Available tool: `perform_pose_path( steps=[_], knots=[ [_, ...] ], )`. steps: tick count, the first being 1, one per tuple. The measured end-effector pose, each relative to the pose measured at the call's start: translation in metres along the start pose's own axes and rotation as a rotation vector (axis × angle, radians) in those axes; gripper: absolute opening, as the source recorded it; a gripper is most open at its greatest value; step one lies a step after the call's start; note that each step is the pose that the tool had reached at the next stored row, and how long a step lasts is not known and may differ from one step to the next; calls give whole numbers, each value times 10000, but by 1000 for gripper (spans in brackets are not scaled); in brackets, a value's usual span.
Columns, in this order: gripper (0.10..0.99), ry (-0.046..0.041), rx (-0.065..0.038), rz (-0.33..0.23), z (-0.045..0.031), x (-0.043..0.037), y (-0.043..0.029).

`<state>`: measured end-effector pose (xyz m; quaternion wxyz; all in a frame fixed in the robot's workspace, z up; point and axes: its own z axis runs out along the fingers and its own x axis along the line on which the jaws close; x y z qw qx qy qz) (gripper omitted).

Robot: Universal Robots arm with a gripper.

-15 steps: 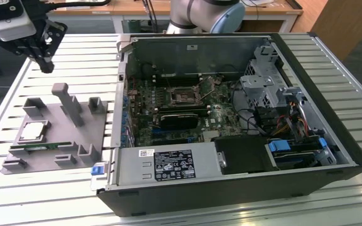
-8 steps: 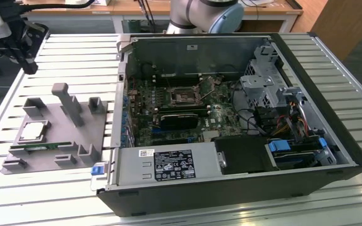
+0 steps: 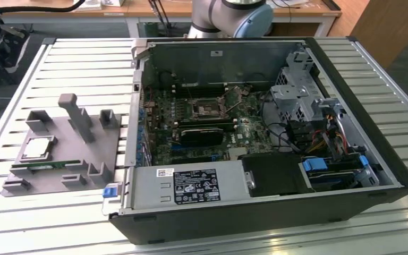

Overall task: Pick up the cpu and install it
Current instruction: 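Reach for the cpu, then pick up the cpu and move it towards the insertion slot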

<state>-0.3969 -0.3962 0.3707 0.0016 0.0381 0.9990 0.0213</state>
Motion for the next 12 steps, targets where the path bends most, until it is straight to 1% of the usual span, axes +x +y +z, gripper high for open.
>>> perform_pose_path(
  steps=[5,7,9,12],
  knots=[
    [106,4,0,-1,10,227,-15],
    [106,10,1,0,15,304,-19],
    [106,17,1,1,19,362,-22],
    [106,20,0,1,26,400,-25]
  ],
)
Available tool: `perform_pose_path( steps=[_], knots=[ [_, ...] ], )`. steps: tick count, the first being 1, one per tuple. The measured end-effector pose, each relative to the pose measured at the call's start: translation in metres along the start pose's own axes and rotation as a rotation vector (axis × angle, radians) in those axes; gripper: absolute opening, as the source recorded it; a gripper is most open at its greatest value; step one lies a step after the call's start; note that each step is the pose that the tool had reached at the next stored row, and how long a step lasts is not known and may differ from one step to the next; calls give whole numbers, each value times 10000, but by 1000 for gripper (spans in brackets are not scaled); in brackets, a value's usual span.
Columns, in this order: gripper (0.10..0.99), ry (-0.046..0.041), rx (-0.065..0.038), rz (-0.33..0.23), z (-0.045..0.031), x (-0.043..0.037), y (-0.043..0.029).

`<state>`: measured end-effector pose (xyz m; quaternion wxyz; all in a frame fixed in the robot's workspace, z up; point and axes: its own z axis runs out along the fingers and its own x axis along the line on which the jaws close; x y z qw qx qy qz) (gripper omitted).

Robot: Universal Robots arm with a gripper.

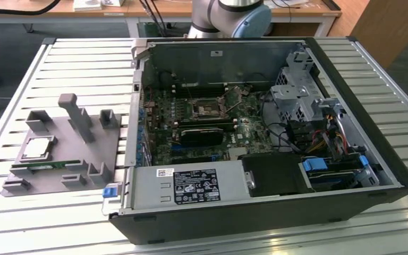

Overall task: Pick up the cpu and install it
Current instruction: 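Pick up the cpu and move it towards the insertion slot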

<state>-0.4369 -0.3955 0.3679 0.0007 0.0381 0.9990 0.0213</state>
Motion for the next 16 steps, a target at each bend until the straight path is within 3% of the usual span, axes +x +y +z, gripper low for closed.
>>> perform_pose_path(
  steps=[4,6,16],
  knots=[
    [106,24,3,1,21,14,-2],
    [106,89,8,3,47,15,-3],
    [106,100,9,-55,229,17,-25]
  ],
)
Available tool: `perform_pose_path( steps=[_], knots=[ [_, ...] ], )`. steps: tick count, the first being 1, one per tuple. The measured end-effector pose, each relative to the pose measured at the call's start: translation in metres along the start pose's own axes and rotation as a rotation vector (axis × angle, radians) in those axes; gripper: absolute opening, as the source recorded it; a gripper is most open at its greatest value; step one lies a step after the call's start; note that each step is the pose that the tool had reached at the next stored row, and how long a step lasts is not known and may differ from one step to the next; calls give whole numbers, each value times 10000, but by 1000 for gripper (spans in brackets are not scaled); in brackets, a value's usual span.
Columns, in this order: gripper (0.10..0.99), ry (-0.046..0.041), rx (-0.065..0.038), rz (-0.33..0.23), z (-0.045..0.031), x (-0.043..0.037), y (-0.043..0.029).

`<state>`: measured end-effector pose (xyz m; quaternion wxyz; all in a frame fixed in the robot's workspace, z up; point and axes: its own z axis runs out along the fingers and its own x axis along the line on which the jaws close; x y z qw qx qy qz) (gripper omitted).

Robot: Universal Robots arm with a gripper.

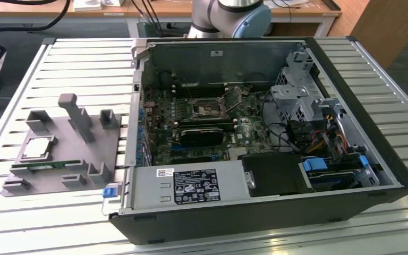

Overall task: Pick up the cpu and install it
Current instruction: 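Pick up the cpu and move it towards the insertion slot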

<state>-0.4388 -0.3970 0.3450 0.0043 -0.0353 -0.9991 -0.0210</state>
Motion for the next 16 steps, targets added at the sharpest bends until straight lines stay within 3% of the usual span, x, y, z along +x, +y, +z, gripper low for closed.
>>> perform_pose_path(
  steps=[4,6,8,9,11,12,14,15,16],
  knots=[
    [114,3,0,-28,70,3,-13],
    [165,2,-2,-28,108,4,-17],
    [290,2,-3,-28,145,4,-19],
    [290,2,-3,-28,163,5,-20],
    [408,3,-3,-29,199,5,-21],
    [408,3,-4,-28,217,6,-22],
    [525,3,-3,-43,253,9,-25],
    [525,5,-3,-89,271,10,-28],
    [580,10,-2,-227,291,11,-28]
  ],
)
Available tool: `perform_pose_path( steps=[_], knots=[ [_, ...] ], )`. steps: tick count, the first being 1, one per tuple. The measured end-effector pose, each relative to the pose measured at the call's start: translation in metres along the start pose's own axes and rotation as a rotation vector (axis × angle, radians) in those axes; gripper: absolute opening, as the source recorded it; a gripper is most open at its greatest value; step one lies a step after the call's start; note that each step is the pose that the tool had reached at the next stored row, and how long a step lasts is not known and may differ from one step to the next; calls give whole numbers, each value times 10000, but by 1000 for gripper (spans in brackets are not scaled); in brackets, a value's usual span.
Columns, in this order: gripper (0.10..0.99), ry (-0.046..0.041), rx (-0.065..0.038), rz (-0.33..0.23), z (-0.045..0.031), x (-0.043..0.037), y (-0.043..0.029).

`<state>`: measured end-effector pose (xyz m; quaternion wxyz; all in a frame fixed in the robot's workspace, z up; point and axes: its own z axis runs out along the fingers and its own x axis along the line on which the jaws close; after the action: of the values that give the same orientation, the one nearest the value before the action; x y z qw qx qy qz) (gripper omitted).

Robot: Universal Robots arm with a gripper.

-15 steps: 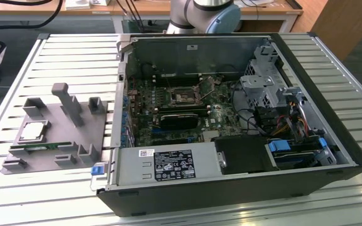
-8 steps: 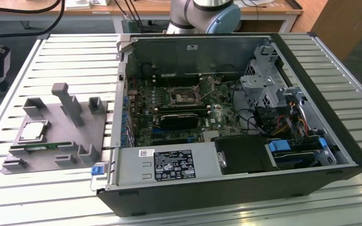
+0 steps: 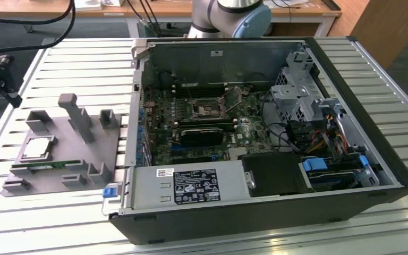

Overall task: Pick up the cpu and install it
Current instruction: 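Pick up the cpu and move it towards the insertion slot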

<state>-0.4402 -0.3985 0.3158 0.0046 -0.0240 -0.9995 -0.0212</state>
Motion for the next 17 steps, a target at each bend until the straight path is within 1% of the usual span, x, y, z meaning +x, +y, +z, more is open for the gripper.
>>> perform_pose_path(
  steps=[1,2,4,9,12,17],
  knots=[
    [580,6,1,-149,18,1,-1],
    [647,13,4,-287,36,1,-2],
    [647,17,3,-388,71,1,-4],
    [647,18,-5,-394,163,8,-8],
    [647,18,-5,-393,216,24,-25],
    [647,18,-5,-394,307,39,-35]
  ],
)
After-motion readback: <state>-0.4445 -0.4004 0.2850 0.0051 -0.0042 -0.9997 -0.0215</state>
